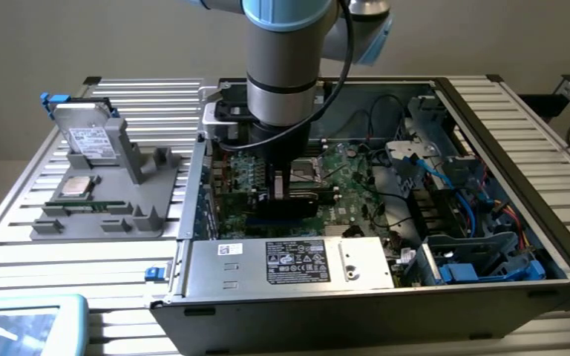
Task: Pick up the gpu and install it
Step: 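Insert the gpu into the slot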
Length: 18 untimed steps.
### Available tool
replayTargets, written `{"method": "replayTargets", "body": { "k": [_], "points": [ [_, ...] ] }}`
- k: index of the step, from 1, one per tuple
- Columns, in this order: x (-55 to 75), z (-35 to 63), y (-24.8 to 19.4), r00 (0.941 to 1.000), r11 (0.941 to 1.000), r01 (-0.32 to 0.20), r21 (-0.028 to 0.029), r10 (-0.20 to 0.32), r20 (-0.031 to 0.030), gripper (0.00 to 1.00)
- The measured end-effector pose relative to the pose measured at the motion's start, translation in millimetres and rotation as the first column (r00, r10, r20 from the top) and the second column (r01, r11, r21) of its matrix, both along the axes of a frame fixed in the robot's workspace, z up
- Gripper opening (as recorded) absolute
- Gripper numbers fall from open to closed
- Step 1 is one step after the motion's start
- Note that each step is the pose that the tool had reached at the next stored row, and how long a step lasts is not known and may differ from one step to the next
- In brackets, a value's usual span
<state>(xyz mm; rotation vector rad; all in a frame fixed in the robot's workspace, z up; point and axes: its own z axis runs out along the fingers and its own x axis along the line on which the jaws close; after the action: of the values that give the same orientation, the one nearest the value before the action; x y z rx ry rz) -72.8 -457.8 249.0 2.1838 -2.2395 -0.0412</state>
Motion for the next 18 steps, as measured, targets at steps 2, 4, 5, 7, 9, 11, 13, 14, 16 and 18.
{"method": "replayTargets", "body": {
  "k": [2,4,5,7,9,11,13,14,16,18],
  "points": [
    [0.0,0.5,0.0,1.0000,1.0000,0.000,-0.0009,0.000,-0.0002,0.27],
    [0.0,1.2,0.1,1.0000,1.0000,0.000,-0.0008,0.000,0.0001,0.27],
    [0.0,1.6,0.1,1.0000,1.0000,0.000,-0.0009,0.000,0.0001,0.27],
    [0.0,1.7,0.0,1.0000,1.0000,0.000,-0.0028,0.000,0.0000,0.27],
    [0.0,1.7,0.0,1.0000,1.0000,0.000,-0.0058,0.000,-0.0001,0.27],
    [0.0,1.7,-0.1,1.0000,1.0000,0.000,-0.0081,0.000,-0.0001,0.27],
    [-0.1,1.4,0.0,1.0000,1.0000,0.000,-0.0097,0.000,-0.0001,0.27],
    [-0.2,0.8,0.2,1.0000,0.9999,0.000,-0.0108,0.000,-0.0001,0.27],
    [-0.2,0.2,0.6,1.0000,0.9999,0.000,-0.0128,0.000,-0.0001,0.27],
    [-0.2,0.1,0.8,1.0000,0.9999,0.000,-0.0139,0.000,-0.0001,0.27]
  ]
}}
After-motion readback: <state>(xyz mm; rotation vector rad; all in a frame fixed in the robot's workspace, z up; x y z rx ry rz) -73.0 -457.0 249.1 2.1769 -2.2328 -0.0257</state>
